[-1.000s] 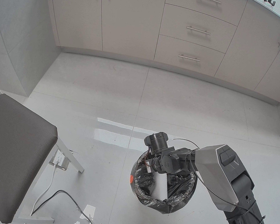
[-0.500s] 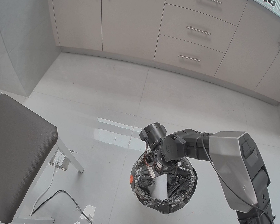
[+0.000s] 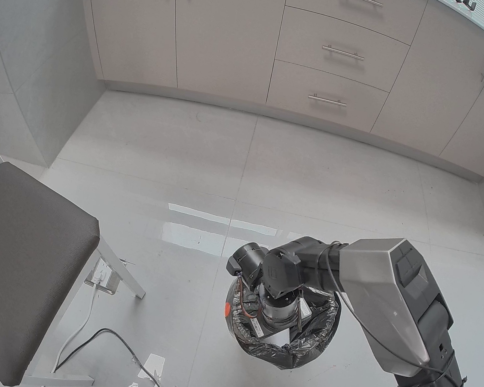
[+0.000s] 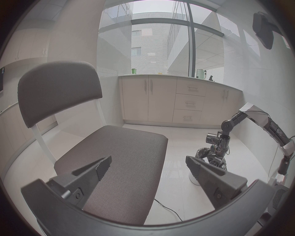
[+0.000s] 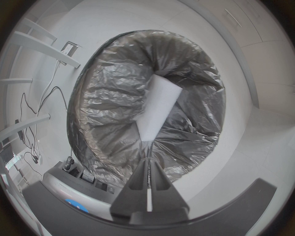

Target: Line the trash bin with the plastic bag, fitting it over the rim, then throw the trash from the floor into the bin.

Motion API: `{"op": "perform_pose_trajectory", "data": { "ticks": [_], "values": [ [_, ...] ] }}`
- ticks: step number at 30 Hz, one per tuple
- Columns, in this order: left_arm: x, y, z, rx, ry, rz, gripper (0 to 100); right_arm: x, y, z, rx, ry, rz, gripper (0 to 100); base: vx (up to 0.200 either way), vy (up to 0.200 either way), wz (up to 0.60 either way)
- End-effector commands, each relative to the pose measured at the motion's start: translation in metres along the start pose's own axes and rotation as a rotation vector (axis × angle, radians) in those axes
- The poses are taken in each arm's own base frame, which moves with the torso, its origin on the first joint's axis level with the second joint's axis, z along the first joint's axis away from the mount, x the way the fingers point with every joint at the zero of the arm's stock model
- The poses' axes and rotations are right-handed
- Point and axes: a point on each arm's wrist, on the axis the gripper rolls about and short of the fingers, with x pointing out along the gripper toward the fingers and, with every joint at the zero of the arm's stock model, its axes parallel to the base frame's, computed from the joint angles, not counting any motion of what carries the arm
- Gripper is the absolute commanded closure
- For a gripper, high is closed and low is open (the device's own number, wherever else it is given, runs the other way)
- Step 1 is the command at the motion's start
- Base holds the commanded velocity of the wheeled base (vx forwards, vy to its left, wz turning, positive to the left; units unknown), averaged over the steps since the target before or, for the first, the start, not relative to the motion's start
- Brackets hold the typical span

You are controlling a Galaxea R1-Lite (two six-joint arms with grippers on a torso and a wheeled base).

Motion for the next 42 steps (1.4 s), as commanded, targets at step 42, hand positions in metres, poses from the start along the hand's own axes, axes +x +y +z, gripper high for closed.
{"op": "perform_pose_trajectory", "data": {
  "ticks": [42],
  "values": [
    [-0.001, 0.000, -0.001, -0.001, -0.015, 0.000, 0, 0.012, 0.050, -0.026, -0.108, 0.111, -0.021, 100, 0.000, 0.000, 0.00]
  ]
}}
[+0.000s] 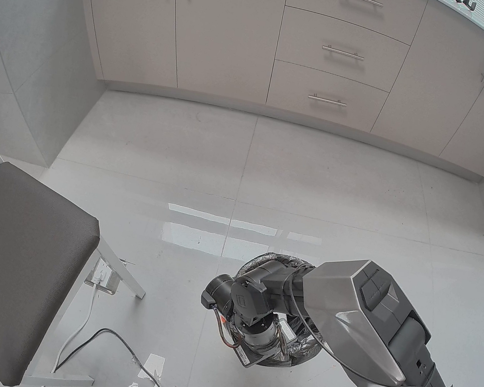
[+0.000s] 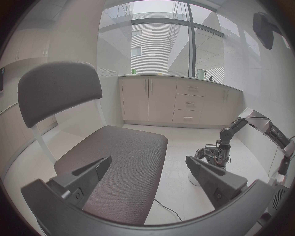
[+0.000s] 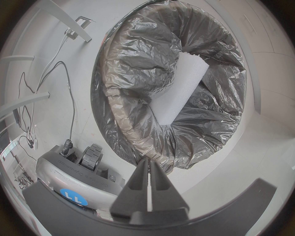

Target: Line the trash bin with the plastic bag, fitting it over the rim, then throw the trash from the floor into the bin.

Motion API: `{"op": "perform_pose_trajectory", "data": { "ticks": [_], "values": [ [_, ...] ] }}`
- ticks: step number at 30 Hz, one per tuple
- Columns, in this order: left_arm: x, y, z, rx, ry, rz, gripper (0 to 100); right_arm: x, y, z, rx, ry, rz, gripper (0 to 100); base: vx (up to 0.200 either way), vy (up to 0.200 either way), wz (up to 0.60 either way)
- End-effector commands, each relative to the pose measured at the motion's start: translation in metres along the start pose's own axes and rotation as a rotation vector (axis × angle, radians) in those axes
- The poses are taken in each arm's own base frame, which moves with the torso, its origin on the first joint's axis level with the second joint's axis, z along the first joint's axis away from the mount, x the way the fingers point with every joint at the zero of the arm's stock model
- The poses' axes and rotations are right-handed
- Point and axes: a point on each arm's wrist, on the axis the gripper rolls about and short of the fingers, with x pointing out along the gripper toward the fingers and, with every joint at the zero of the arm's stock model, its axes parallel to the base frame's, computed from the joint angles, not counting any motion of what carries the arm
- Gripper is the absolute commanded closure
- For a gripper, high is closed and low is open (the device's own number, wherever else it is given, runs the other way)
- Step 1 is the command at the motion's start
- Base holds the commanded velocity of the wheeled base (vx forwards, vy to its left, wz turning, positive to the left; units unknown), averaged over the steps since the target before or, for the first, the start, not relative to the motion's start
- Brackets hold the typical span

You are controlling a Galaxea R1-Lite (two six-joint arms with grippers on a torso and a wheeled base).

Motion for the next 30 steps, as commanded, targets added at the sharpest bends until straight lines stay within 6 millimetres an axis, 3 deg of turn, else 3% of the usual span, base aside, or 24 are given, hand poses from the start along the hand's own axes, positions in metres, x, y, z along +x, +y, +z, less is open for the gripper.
{"op": "perform_pose_trajectory", "data": {
  "ticks": [1, 12, 16, 23, 30],
  "values": [
    [-0.001, 0.000, -0.001, -0.001, -0.016, 0.000, 0, 0.003, 0.002, -0.001, -0.003, 0.008, -0.002, 100, 0.000, 0.000, 0.00],
    [-0.001, 0.000, -0.001, -0.001, -0.014, 0.000, 0, 0.031, 0.013, -0.005, 0.004, 0.061, -0.018, 100, 0.000, 0.000, 0.00],
    [-0.001, 0.000, -0.001, -0.001, -0.014, 0.000, 0, 0.031, 0.013, -0.005, 0.008, 0.060, -0.017, 100, 0.000, 0.000, 0.00],
    [-0.001, 0.000, -0.001, -0.001, -0.016, 0.001, 0, 0.025, 0.011, -0.004, 0.021, 0.050, -0.015, 100, 0.000, 0.000, 0.00],
    [-0.001, 0.000, -0.001, -0.001, -0.014, 0.000, 0, -0.009, 0.011, -0.008, 0.012, 0.022, -0.010, 100, 0.000, 0.000, 0.00]
  ]
}}
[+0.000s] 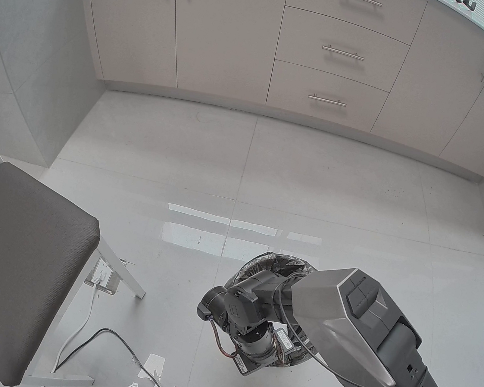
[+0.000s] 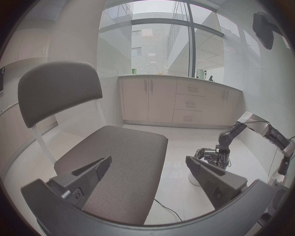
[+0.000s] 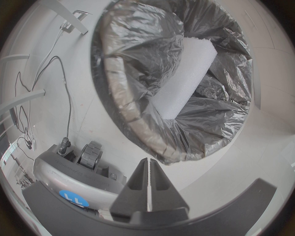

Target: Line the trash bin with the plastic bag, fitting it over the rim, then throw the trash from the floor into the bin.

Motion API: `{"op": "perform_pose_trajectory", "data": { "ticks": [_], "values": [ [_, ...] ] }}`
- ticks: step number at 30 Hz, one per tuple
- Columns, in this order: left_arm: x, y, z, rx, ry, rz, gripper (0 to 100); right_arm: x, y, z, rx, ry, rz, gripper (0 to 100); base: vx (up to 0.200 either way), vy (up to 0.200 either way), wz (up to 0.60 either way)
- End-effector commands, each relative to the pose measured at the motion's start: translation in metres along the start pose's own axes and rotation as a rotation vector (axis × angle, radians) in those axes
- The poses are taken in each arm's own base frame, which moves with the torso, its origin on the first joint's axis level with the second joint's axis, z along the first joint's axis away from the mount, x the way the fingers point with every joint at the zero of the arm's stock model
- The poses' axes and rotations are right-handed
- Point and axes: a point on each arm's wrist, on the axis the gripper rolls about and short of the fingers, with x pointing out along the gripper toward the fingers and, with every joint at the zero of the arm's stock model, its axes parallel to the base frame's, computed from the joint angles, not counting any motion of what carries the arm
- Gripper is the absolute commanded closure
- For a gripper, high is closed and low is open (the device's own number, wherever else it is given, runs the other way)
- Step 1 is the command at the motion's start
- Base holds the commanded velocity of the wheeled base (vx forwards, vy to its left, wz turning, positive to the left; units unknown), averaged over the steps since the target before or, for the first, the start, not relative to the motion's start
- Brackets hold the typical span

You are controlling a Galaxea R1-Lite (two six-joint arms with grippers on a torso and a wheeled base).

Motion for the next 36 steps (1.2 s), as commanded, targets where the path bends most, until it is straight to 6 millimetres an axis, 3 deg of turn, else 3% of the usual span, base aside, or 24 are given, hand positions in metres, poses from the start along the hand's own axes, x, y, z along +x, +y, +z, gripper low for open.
{"op": "perform_pose_trajectory", "data": {
  "ticks": [1, 13, 18, 19, 20, 27, 31, 36],
  "values": [
    [-0.001, 0.000, -0.001, 0.000, -0.015, 0.000, 0, -0.028, -0.002, -0.003, -0.008, -0.030, 0.007, 100, 0.000, 0.000, 0.00],
    [-0.001, 0.000, -0.001, 0.000, -0.015, 0.000, 0, -0.077, -0.015, -0.012, 0.043, -0.081, 0.024, 100, 0.000, 0.000, 0.00],
    [-0.001, 0.000, -0.001, 0.000, -0.015, 0.000, 0, -0.124, -0.044, -0.020, 0.079, -0.152, 0.048, 100, 0.000, 0.000, 0.00],
    [-0.001, 0.000, -0.001, 0.000, -0.015, 0.000, 0, -0.126, -0.045, -0.021, 0.080, -0.153, 0.049, 100, 0.000, 0.000, 0.00],
    [-0.001, 0.000, -0.001, 0.000, -0.014, 0.000, 0, -0.142, -0.057, -0.027, 0.098, -0.166, 0.049, 100, 0.000, 0.000, 0.00],
    [-0.001, 0.000, -0.001, 0.000, -0.014, 0.000, 0, -0.183, -0.101, -0.048, 0.152, -0.187, 0.044, 100, 0.000, 0.000, 0.00],
    [-0.001, 0.000, -0.001, 0.000, -0.015, 0.000, 0, -0.190, -0.108, -0.055, 0.183, -0.175, 0.045, 100, 0.000, 0.000, 0.00],
    [-0.001, 0.000, -0.001, 0.000, -0.015, 0.000, 0, -0.181, -0.098, -0.048, 0.212, -0.178, 0.054, 100, 0.000, 0.000, 0.00]
  ]
}}
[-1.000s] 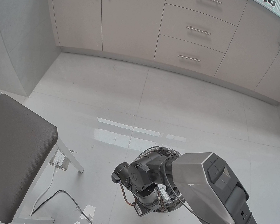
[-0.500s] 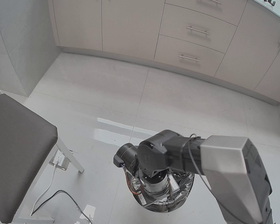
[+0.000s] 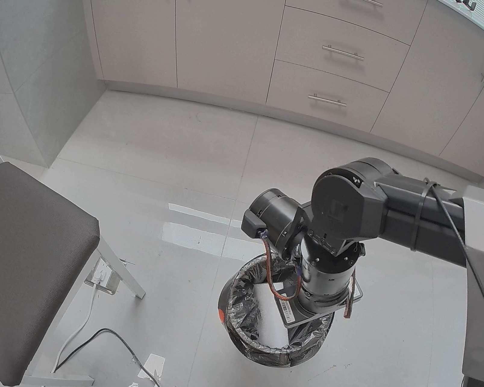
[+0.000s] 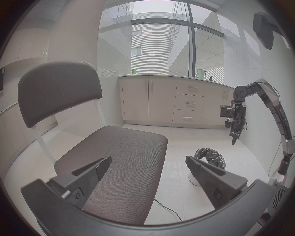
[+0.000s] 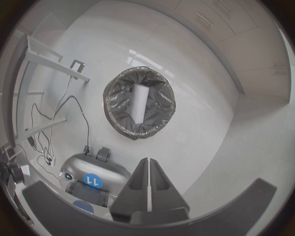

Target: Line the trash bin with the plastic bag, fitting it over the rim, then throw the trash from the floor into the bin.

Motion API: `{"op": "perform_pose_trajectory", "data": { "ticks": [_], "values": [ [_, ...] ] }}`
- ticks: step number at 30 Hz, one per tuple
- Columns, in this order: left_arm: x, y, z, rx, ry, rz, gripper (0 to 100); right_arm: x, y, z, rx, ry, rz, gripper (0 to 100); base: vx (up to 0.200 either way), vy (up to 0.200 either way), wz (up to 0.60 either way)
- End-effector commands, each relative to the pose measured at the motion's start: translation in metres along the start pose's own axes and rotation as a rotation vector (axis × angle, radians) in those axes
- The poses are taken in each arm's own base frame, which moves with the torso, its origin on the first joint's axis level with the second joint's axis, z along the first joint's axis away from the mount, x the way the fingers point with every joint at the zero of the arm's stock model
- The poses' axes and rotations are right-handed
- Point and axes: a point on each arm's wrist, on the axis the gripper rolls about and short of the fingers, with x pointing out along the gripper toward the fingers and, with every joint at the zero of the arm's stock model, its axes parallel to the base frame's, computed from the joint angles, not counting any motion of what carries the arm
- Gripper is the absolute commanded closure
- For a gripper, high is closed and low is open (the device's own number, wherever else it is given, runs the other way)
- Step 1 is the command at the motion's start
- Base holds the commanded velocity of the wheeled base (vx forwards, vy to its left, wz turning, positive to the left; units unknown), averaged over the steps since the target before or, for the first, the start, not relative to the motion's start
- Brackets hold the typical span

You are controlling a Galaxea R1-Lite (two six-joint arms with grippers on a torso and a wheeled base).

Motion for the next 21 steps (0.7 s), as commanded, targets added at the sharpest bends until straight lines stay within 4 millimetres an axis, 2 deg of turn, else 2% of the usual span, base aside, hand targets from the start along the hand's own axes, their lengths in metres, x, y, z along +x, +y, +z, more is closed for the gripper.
{"op": "perform_pose_trajectory", "data": {
  "ticks": [1, 4, 8, 11, 16, 21],
  "values": [
    [-0.001, 0.000, -0.001, 0.000, -0.016, 0.001, 0, 0.018, 0.018, 0.005, -0.005, -0.013, 0.010, 100, 0.000, 0.000, 0.00],
    [-0.001, 0.000, -0.001, 0.000, -0.016, 0.001, 0, 0.050, 0.044, 0.011, -0.026, -0.021, 0.014, 100, 0.000, 0.000, 0.00],
    [-0.001, 0.000, -0.001, 0.000, -0.016, 0.000, 0, 0.101, 0.081, 0.027, -0.034, -0.126, 0.061, 100, 0.000, 0.000, 0.00],
    [-0.001, 0.000, -0.001, 0.000, -0.016, 0.001, 0, 0.127, 0.107, 0.034, -0.058, -0.228, 0.102, 100, 0.000, 0.000, 0.00],
    [-0.001, 0.000, -0.001, 0.000, -0.014, 0.000, 0, 0.155, 0.129, 0.042, -0.126, -0.357, 0.103, 100, 0.000, 0.000, 0.00],
    [-0.001, 0.000, -0.001, 0.000, -0.016, 0.000, 0, 0.156, 0.134, 0.052, -0.119, -0.474, 0.072, 100, 0.000, 0.000, 0.00]
  ]
}}
